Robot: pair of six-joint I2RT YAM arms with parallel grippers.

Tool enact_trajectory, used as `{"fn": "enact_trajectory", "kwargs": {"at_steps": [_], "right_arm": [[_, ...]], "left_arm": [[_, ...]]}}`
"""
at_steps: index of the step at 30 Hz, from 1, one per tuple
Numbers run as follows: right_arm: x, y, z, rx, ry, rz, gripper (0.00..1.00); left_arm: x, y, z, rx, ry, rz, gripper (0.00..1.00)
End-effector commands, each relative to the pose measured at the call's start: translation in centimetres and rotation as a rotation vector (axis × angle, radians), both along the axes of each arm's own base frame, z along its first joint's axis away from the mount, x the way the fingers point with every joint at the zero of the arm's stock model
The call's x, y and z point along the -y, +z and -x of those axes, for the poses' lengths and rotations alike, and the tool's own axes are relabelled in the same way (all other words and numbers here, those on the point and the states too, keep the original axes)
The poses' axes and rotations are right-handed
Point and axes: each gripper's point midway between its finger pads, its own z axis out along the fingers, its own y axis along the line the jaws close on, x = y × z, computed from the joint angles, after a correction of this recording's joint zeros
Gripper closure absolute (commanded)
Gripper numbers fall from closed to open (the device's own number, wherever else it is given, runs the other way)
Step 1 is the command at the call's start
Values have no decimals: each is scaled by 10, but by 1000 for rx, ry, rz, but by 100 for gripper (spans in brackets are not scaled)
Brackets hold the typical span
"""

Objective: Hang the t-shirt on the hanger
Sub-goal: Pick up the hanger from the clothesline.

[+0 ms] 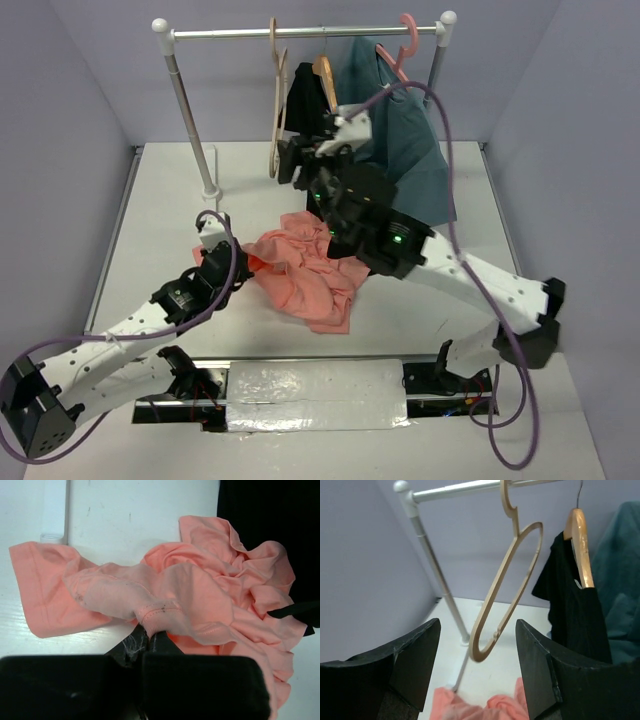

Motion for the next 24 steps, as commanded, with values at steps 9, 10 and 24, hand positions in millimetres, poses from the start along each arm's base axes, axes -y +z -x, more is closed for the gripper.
{"fn": "enact_trajectory", "kwargs": {"at_steps": [9,10,24], "right_arm": [[-34,-11,-82,29,-332,150,31],[-34,-13,-85,26,-350,156,31],[-24,-48,-121,-49,-296,224,31]], "left_arm": [[-8,19,-1,84,40,52,100],[-8,19,-1,84,40,53,100],[-3,22,1,90,15,79,100]]}}
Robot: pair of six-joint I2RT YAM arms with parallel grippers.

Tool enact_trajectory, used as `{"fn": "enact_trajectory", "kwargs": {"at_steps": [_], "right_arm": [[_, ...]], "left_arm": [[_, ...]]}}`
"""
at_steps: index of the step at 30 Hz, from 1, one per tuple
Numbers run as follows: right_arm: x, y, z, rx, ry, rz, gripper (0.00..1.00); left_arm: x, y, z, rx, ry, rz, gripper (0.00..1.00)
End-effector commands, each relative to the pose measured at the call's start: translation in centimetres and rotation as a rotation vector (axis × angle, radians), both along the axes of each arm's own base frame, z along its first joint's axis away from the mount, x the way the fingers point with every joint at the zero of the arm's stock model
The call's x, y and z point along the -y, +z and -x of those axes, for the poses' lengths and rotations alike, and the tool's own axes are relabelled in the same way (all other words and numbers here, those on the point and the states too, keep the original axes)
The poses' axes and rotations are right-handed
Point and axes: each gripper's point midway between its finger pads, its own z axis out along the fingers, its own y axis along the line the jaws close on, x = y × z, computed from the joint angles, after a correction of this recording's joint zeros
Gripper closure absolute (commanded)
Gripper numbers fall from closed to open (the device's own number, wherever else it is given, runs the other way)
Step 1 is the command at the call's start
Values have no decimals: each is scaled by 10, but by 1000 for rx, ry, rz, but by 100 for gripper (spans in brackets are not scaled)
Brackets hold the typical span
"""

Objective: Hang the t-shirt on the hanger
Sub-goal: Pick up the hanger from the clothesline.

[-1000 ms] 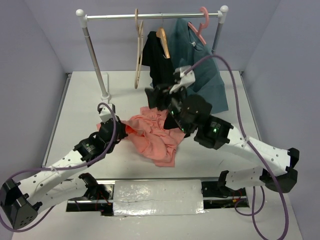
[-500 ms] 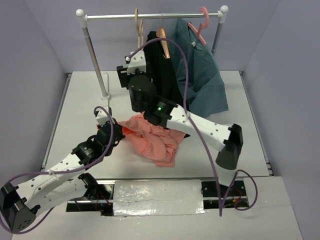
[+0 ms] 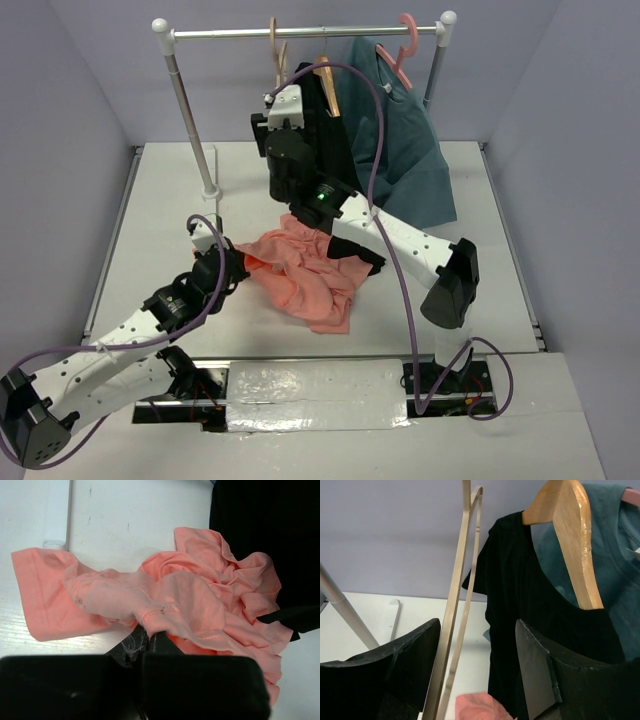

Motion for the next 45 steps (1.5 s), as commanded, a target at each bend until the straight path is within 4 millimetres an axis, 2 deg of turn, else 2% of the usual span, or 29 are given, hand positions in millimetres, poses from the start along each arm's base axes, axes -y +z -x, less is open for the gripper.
{"fn": "enact_trajectory", "kwargs": {"at_steps": [1,8,15,22,26,33,40,43,45], "right_arm": [[9,27,4,13,59,-85,31],[7,26,-1,-3,60,-74,34],[3,18,-11,-20,81,-66,49],[3,7,-26,-56,74,-43,46],[5,8,-25,-45,84,-56,52],[5,4,-27,-55,98,-44,54],[0,3,-28,-56,123,-43,78],[-1,9,-29,-43,125,-43,96],[0,14,-30,-29,120,-43,100]], "left_arm": [[5,11,-3,40,-6,40,100],[4,12,-3,41,-4,44,100],[4,13,-2,42,-7,45,100],[5,14,-1,46,-12,53,100],[5,14,-1,46,-14,53,100],[5,13,-1,44,-15,54,100],[6,12,-2,41,-15,51,100],[6,12,-2,40,-15,53,100],[6,12,-2,41,-16,52,100]]}}
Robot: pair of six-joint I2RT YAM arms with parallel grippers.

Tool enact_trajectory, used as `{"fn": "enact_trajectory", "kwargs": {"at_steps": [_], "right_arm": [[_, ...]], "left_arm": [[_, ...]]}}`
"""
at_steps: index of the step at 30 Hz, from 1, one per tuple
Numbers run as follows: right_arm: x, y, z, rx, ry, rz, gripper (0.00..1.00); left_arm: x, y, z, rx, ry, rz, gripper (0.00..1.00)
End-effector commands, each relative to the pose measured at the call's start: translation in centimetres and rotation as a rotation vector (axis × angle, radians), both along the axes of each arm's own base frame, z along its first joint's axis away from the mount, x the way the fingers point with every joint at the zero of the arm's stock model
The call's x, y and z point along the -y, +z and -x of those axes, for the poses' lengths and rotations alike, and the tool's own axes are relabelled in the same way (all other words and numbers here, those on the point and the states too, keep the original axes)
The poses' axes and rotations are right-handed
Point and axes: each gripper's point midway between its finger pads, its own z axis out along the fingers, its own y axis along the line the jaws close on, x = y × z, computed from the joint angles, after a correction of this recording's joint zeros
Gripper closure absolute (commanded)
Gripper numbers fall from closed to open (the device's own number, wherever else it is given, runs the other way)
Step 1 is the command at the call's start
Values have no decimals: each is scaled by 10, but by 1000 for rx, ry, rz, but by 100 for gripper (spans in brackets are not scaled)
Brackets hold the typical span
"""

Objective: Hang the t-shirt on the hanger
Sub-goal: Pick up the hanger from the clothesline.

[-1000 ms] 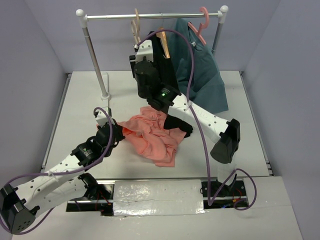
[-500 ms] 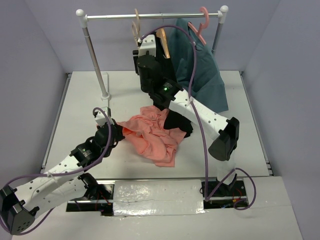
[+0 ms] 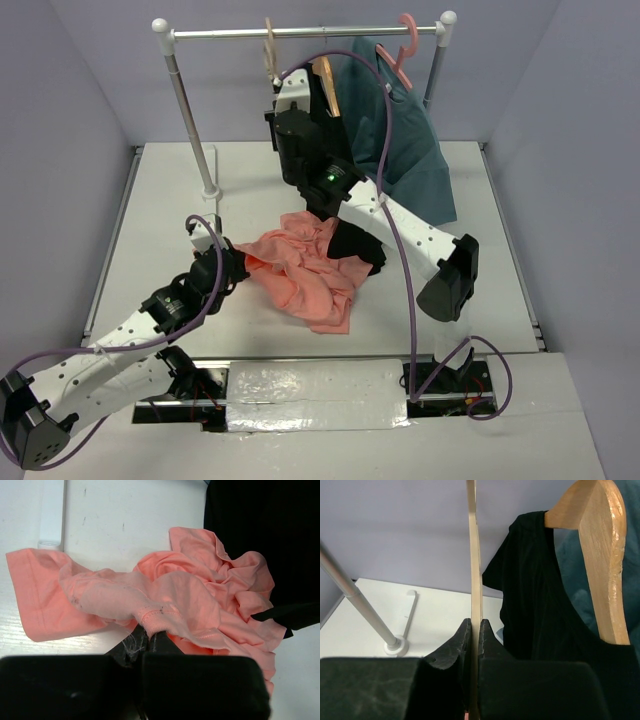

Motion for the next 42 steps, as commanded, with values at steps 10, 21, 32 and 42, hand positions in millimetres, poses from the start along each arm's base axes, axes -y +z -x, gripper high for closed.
{"fn": "enact_trajectory", "kwargs": {"at_steps": [10,21,32,42], "right_arm": [[12,48,0,126,-12,-11,100],[29,58,24,144,36,-65,100],[36,70,29,224,36,-28,100],[36,43,57,160,67,-33,100]], "left_arm": [[4,8,-4,30,4,34,100],[5,6,-5,25,3,30,100],[6,6,-5,25,-3,27,100],[8,6,-6,27,-4,42,100]]}}
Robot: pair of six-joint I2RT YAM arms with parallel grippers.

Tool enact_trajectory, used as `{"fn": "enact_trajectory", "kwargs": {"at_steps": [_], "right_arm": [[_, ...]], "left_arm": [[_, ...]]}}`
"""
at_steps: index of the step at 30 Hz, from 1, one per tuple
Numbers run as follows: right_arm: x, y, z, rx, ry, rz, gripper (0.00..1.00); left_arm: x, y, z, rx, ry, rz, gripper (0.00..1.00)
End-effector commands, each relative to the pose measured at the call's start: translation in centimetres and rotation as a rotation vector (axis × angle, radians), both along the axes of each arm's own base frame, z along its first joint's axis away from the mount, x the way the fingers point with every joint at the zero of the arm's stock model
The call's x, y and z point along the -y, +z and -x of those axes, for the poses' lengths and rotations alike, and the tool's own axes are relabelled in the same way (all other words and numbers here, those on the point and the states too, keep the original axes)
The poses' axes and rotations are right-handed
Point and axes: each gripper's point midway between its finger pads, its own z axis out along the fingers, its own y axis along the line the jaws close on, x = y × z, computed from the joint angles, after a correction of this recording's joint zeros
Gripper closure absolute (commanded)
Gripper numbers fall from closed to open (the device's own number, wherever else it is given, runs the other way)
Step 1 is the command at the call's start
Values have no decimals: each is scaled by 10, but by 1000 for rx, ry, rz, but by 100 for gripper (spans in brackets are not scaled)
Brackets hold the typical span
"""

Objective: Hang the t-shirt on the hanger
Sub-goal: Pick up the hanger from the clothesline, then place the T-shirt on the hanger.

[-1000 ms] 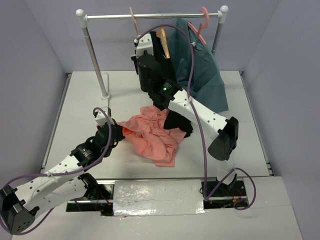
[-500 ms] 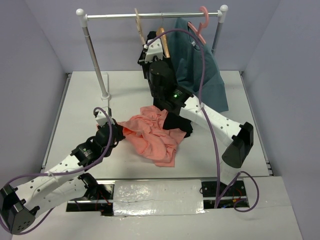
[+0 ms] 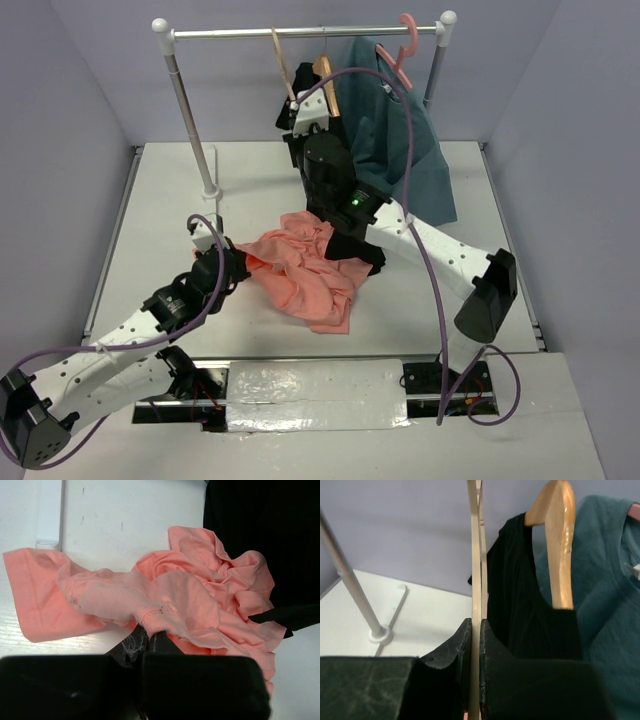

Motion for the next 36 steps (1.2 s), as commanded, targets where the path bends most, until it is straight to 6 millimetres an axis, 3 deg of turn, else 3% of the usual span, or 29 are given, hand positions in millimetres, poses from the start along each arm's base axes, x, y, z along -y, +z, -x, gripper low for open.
{"fn": "enact_trajectory", "kwargs": {"at_steps": [1,3,4,6,7,9,10,12,13,16,18,19,20,24,33,36], "right_arm": [[11,33,32,34,-3,-91,100],[2,15,55,0,31,-75,100],[14,6,68,-10,12,-76,100],[11,-2,97,-33,43,-94,100],[29,-18,109,-80,-3,-62,100],[33,-47,138,-167,21,-68,100],[48,-61,154,-190,33,-74,100],[51,-82,183,-243,106,-114,100],[67,-93,196,-255,129,-130,100],[85,-127,225,-329,174,-152,100],[100,-135,241,-367,232,-177,100],[97,-148,255,-388,279,-171,100],[102,-145,262,-381,317,-201,100],[88,-143,286,-350,492,-200,100],[89,-160,294,-421,477,-156,100],[91,-161,296,-434,483,-166,100]], "left_arm": [[7,7,-4,30,-4,43,100],[7,7,-5,28,-3,39,100],[6,8,-5,29,2,35,100],[4,7,-6,20,12,25,100],[2,6,-7,10,22,16,100],[2,6,-8,-5,23,33,100],[7,10,-8,-12,-4,59,100],[13,13,-8,-18,-30,80,100],[15,17,-8,-23,-38,86,100],[15,16,-14,-42,-26,84,100],[17,8,-20,-72,-21,86,100],[17,10,-24,-74,-17,92,100],[21,7,-28,-89,-25,95,100],[16,8,-39,-100,11,68,100],[3,34,-49,-66,73,45,100],[-5,28,-51,-95,101,5,100]]}}
